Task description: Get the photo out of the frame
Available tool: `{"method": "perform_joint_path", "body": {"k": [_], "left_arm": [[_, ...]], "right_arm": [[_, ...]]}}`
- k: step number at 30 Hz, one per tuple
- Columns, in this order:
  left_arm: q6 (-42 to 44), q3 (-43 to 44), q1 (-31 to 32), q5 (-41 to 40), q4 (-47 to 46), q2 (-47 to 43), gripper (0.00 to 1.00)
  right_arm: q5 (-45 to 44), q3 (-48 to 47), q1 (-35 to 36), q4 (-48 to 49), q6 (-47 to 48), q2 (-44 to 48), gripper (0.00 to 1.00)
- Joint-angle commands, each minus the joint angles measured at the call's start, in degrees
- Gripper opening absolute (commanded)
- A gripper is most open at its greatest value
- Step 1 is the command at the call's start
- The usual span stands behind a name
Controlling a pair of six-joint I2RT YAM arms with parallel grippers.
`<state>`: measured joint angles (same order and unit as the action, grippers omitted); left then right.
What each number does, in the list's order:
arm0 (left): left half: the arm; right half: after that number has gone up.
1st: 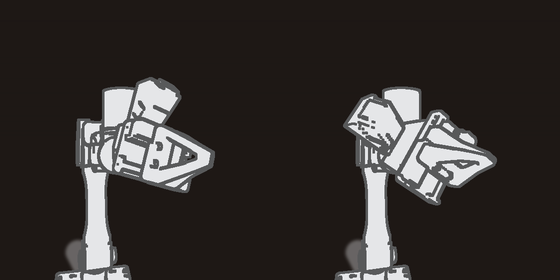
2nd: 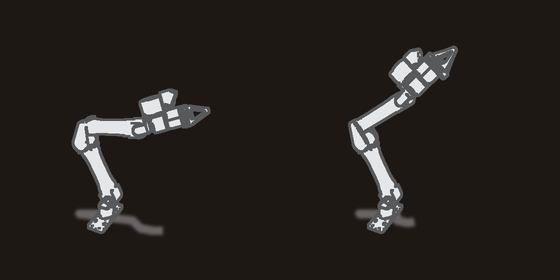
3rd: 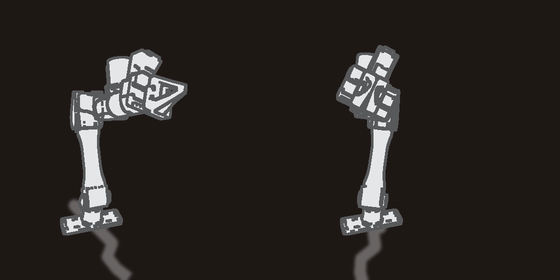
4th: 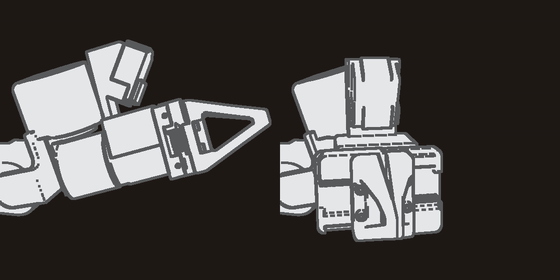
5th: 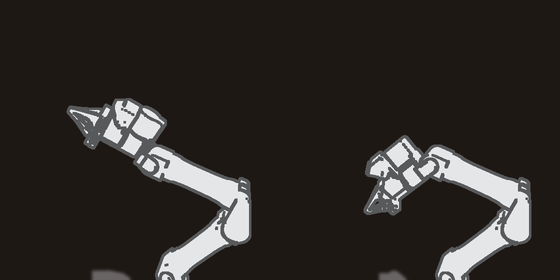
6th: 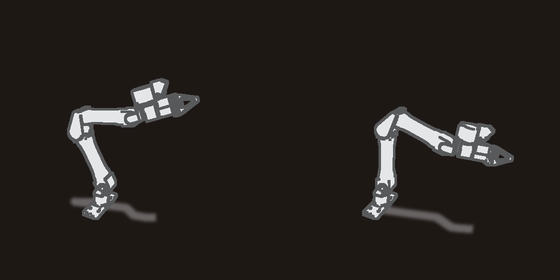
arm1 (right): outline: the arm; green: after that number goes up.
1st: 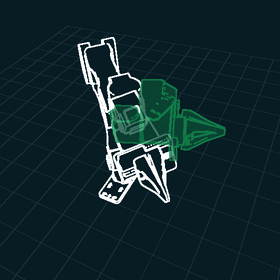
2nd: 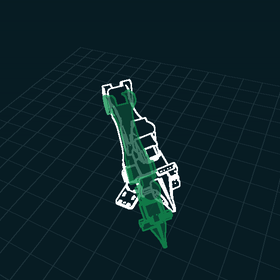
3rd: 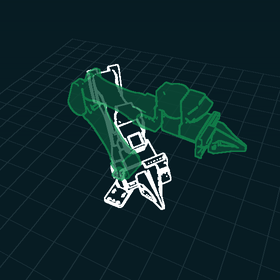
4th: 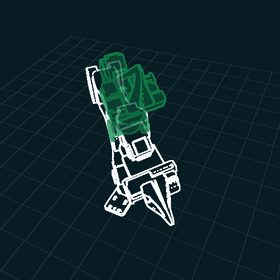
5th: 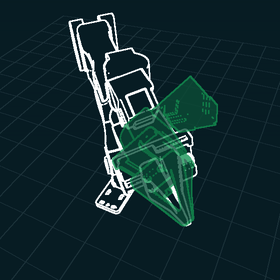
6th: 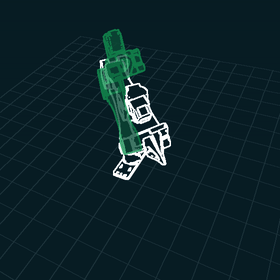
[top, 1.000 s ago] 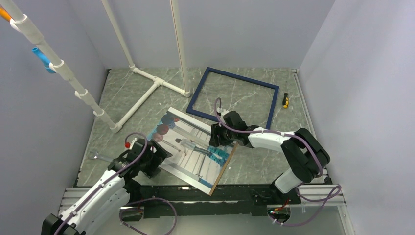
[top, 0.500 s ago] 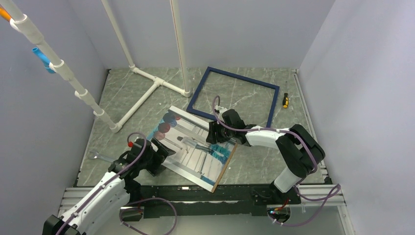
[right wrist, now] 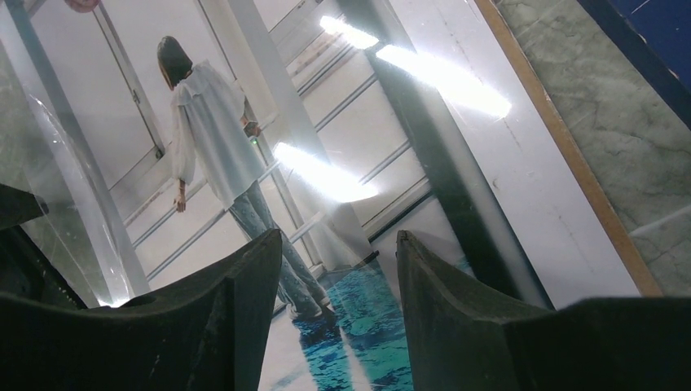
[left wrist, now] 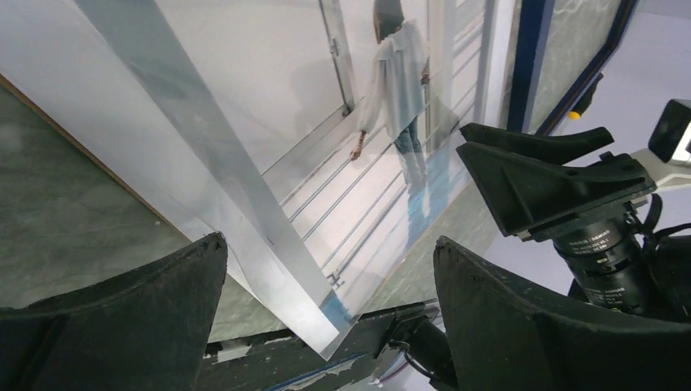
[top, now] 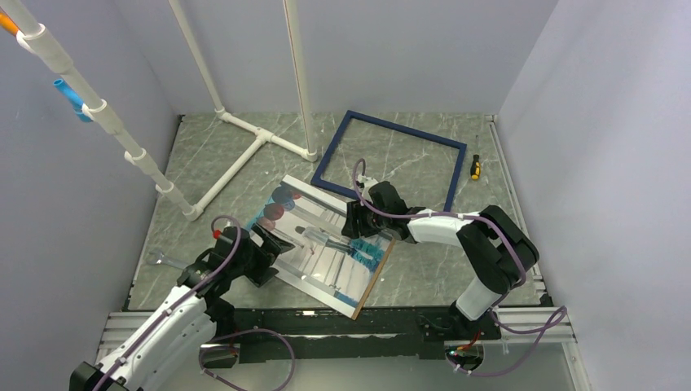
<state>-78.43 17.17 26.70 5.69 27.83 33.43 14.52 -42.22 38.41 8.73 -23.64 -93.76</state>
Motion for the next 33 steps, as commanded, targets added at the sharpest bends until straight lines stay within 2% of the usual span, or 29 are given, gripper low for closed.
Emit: {"method": "perform_joint_path", "body": {"k": [1,5,13,17,26,29,33], "left_arm": [[-0.94,2.71,-0.08,0.53,-5.37,-1.35,0.98],[-1.55,0.73,-0.08,0.06,-7.66,-2.38,0.98],[-0.67,1.02,-0.07,0.32,-6.77,-0.70,0.98],[0.08,1.96,-0.07,0.16,-4.46,-0.58,0.98],[-0.17,1.84,-0.08,-1.10,-3.53,-2.37,0.99],[0.58,2.79,-0.07,-0.77,-3.16,-1.40,0.99],[1.27,3.23,-0.07,-0.93,-2.97,-0.33,0.99]], "right_arm": [[0.43,0.47,1.03,-5.40,-0.18,-2.04,0.57],[0.28,0.00,1.90,-5.98,0.71,-1.46,0.60],[-5.10,-0.34,7.83,-8.45,6.05,7.55,0.86],[-9.68,-0.23,16.14,-8.45,12.45,12.56,0.96],[-31.95,-2.27,34.90,-11.68,13.96,13.62,0.97],[-39.22,-4.89,39.36,-13.98,14.59,10.55,0.95],[-42.42,-8.43,42.53,-15.95,14.50,4.89,0.92]]}}
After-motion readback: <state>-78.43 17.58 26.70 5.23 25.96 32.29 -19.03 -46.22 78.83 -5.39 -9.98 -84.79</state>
